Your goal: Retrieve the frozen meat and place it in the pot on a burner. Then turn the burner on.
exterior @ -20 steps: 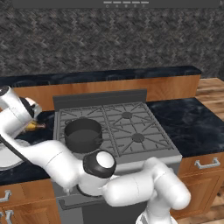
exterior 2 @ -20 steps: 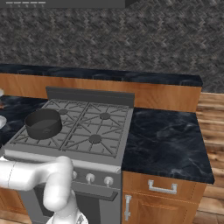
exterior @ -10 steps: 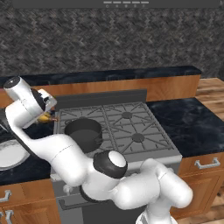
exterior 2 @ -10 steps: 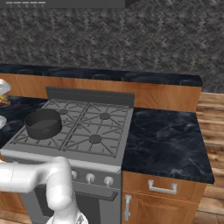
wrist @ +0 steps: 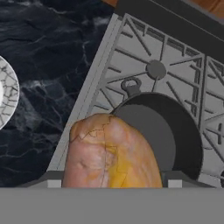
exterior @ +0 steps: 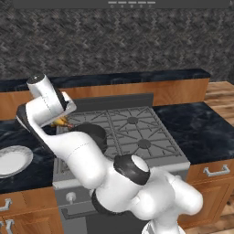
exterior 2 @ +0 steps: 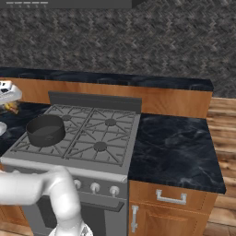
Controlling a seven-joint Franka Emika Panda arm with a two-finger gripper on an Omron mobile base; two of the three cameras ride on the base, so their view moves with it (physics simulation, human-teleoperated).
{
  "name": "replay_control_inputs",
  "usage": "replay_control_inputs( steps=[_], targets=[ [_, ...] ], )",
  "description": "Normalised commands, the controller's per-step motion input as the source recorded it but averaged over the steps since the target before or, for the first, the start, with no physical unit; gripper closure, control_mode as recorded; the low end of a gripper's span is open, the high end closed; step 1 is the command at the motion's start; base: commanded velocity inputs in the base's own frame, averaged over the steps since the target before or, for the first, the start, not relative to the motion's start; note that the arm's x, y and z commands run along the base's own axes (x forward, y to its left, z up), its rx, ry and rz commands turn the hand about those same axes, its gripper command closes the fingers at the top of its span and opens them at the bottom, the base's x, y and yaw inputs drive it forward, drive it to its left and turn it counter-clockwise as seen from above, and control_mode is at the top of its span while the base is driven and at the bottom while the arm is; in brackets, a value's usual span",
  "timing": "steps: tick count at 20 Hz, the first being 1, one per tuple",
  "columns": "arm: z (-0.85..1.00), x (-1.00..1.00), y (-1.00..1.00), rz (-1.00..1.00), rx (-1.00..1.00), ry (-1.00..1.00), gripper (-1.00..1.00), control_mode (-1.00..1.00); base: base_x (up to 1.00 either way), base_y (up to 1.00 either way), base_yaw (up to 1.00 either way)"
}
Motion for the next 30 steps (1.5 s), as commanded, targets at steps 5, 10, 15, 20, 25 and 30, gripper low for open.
replay_control_inputs(
  steps=[5, 10, 15, 20, 25, 30],
  targets=[
    [0.03, -0.14, -0.70, -0.07, 0.20, 0.00, 1.00, -1.00, 0.00, 0.00, 0.00],
    [-0.11, -0.13, -0.62, -0.05, 0.19, -0.01, 1.00, -1.00, 0.00, 0.00, 0.00],
    [-0.08, 0.00, -0.43, -0.05, 0.16, -0.02, 1.00, -1.00, 0.00, 0.00, 0.00],
    [0.00, 0.02, -0.20, -0.03, 0.12, 0.00, 1.00, -1.00, 0.00, 0.00, 0.00],
    [0.00, 0.01, -0.09, -0.02, 0.06, 0.04, 1.00, -1.00, 0.00, 0.00, 0.00],
    [0.00, 0.15, 0.00, -0.03, 0.02, 0.10, 1.00, -1.00, 0.00, 0.00, 0.00]
  ],
)
